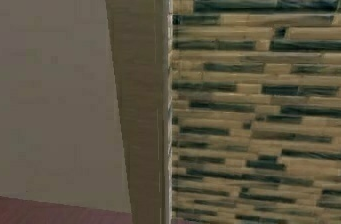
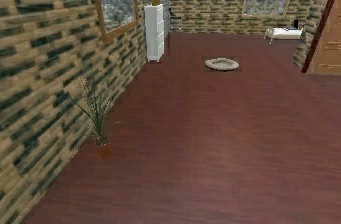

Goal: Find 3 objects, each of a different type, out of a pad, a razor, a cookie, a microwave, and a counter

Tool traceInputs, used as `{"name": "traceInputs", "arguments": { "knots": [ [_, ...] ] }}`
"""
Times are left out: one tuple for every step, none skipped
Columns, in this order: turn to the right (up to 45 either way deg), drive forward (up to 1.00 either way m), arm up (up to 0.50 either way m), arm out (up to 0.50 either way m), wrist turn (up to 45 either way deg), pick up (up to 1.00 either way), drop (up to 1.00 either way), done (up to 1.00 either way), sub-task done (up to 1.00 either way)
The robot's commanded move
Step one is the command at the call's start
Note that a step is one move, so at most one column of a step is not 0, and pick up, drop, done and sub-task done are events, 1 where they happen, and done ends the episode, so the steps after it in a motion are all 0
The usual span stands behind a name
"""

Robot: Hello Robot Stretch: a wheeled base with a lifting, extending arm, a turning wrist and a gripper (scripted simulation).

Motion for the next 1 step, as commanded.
{"name": "traceInputs", "arguments": {
  "knots": [
    [0.0,0.05,0.00,0.00,0.0,0.00,0.00,0.00,0.00]
  ]
}}
